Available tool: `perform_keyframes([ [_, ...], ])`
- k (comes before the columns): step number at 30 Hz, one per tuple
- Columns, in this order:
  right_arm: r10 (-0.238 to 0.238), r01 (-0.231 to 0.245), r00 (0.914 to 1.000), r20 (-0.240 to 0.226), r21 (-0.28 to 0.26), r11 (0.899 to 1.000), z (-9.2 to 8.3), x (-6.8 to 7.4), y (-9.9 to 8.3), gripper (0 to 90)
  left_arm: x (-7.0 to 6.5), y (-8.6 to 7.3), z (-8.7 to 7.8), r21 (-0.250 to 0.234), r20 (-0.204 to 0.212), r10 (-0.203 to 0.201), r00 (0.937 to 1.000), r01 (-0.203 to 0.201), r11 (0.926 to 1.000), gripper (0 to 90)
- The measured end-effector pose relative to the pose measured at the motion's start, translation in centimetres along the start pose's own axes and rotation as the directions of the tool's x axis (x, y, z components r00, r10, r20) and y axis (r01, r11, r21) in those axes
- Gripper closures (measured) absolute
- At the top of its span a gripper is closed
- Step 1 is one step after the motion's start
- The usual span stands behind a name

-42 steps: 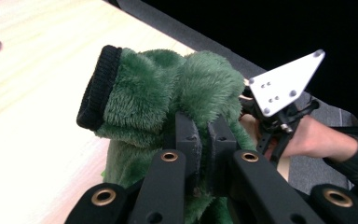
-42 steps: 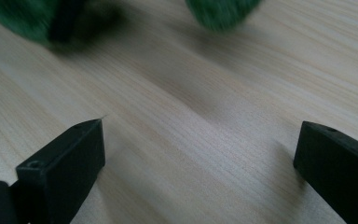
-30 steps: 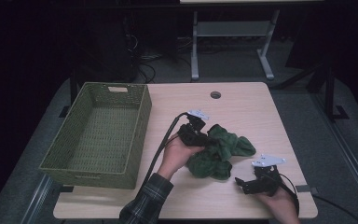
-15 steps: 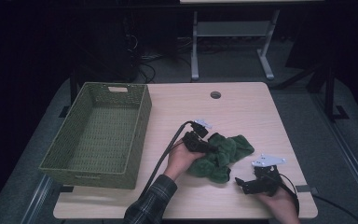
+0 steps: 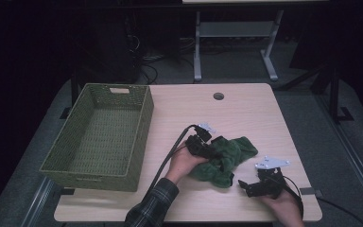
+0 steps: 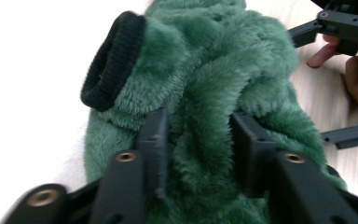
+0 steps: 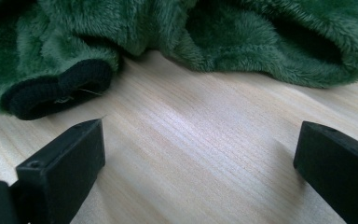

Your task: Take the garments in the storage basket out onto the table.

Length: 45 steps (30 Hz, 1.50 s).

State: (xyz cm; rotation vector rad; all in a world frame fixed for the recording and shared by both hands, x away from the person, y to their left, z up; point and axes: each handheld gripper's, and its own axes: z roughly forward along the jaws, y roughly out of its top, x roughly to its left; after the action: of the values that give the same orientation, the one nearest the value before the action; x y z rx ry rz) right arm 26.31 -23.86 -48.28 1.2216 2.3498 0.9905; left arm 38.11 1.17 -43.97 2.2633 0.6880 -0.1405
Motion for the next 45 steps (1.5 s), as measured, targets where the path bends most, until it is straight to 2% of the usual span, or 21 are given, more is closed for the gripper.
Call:
perform_keyframes([
  [1, -0.001, 0.001, 1.0, 0.0, 0.0, 1.0, 0.0, 0.0, 0.0, 1.6, -0.2, 0.1, -0.4, -0.003, 0.003, 0.009, 1.0, -0.009, 1.0, 52.8],
  [5, -0.002, 0.002, 1.0, 0.001, 0.001, 1.0, 0.0, 0.0, 0.0, 1.6, -1.2, 0.2, -2.2, -0.02, 0.007, 0.047, 0.9989, -0.047, 0.9987, 50.2],
  [8, -0.001, 0.001, 1.0, 0.0, 0.0, 1.0, 0.0, 0.0, 0.0, 1.6, -2.2, 0.0, -3.5, -0.053, 0.028, 0.055, 0.9981, -0.053, 0.9972, 50.3],
  [11, -0.001, 0.001, 1.0, 0.001, 0.0, 1.0, 0.0, 0.0, 0.0, 1.6, -3.4, -0.4, -4.4, -0.05, 0.045, 0.084, 0.9954, -0.082, 0.9954, 51.1],
  [15, -0.004, 0.004, 1.0, 0.001, -0.001, 1.0, 0.0, 0.0, 0.0, 2.6, -4.7, -1.3, -4.9, -0.041, 0.058, 0.113, 0.9919, -0.111, 0.993, 54.2],
  [18, -0.006, 0.007, 1.0, 0.003, -0.011, 1.0, -0.2, 0.1, -0.1, 7.3, -5.5, -2.0, -5.1, -0.038, 0.061, 0.125, 0.9903, -0.123, 0.9917, 55.8],
  [20, -0.01, 0.01, 0.9999, 0.001, -0.009, 1.0, -0.4, 0.1, 0.0, 14.5, -5.9, -2.6, -5.1, -0.034, 0.051, 0.135, 0.9895, -0.133, 0.9905, 56.5],
  [23, -0.007, 0.007, 0.9998, -0.019, -0.005, 1.0, -0.7, 0.4, 0.1, 16.4, -6.2, -3.6, -4.8, -0.037, 0.048, 0.14, 0.989, -0.138, 0.9897, 57.3],
  [24, -0.016, 0.016, 0.9991, -0.038, -0.01, 1.0, -0.8, 0.6, 0.2, 18.6, -6.3, -3.9, -4.7, -0.031, 0.041, 0.145, 0.9886, -0.144, 0.9892, 56.9],
  [25, -0.016, 0.016, 0.9991, -0.038, -0.01, 1.0, -0.8, 0.6, 0.2, 18.6, -6.3, -4.2, -4.3, -0.023, 0.037, 0.146, 0.9886, -0.145, 0.9891, 56.9],
  [27, -0.027, 0.026, 0.9981, -0.055, -0.019, 0.999, -0.9, 0.9, 0.3, 18.8, -6.2, -4.5, -3.8, 0.015, 0.015, 0.158, 0.9873, -0.158, 0.9873, 53.7],
  [29, -0.036, 0.034, 0.996, -0.082, -0.024, 0.999, -1.0, 1.2, 0.4, 19.5, -6.0, -4.7, -3.3, 0.017, 0.014, 0.156, 0.9877, -0.156, 0.9876, 52.2],
  [31, -0.038, 0.034, 0.9917, -0.123, -0.031, 0.999, -0.9, 1.6, 0.5, 19.7, -5.8, -5.0, -2.8, 0.031, -0.004, 0.161, 0.987, -0.161, 0.9865, 51.3],
  [35, -0.071, 0.066, 0.9823, -0.173, -0.03, 0.997, -0.5, 2.3, 0.6, 20.4, -5.3, -5.3, -2.0, 0.041, -0.023, 0.157, 0.9873, -0.156, 0.9869, 51.7],
  [36, -0.068, 0.063, 0.9781, -0.197, -0.031, 0.998, -0.4, 2.7, 0.7, 21.3, -5.1, -5.4, -2.0, 0.049, -0.027, 0.164, 0.9861, -0.163, 0.9855, 53.9],
  [38, -0.07, 0.065, 0.9754, -0.209, -0.035, 0.997, -0.3, 2.8, 0.8, 21.7, -4.7, -5.5, -1.8, 0.053, -0.039, 0.173, 0.9841, -0.171, 0.9838, 56.0],
  [40, -0.065, 0.056, 0.971, -0.23, -0.043, 0.997, -0.1, 3.0, 0.9, 22.9, -4.5, -5.7, -1.6, 0.047, -0.043, 0.162, 0.9859, -0.16, 0.9861, 59.8],
  [43, -0.084, 0.076, 0.9664, -0.243, -0.043, 0.996, 0.5, 3.5, 1.3, 26.6, -4.3, -5.7, -1.5, 0.045, -0.049, 0.159, 0.986, -0.157, 0.9865, 68.7],
  [45, -0.082, 0.074, 0.966, -0.245, -0.043, 0.996, 0.6, 3.6, 1.3, 28.0, -4.2, -5.7, -1.5, 0.046, -0.052, 0.162, 0.9855, -0.16, 0.9861, 71.1],
])
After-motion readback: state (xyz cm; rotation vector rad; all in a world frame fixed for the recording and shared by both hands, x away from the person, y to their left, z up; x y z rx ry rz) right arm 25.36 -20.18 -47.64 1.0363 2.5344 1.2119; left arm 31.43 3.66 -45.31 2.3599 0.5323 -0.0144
